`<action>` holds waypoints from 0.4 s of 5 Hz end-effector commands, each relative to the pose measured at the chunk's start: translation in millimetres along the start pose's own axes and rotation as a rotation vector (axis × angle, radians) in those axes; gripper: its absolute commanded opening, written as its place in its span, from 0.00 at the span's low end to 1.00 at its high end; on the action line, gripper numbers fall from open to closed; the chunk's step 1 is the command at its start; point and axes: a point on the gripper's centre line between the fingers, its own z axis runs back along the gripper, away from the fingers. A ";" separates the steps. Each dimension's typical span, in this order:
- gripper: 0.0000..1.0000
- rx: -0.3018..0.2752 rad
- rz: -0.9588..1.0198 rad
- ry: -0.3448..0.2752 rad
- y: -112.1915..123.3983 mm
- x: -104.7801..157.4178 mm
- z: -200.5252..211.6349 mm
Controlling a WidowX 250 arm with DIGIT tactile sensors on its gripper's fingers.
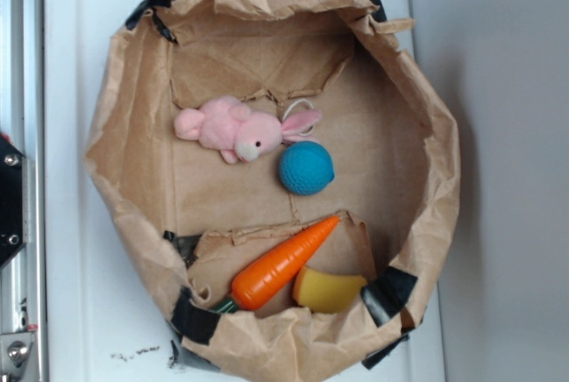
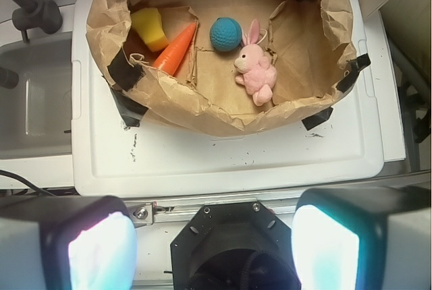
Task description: Grab the pink bunny.
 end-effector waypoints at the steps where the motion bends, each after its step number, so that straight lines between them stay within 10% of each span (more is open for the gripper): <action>1: 1.00 0.000 0.000 0.000 0.0 0.0 0.0; 2: 1.00 -0.015 -0.010 0.035 11.9 29.1 5.0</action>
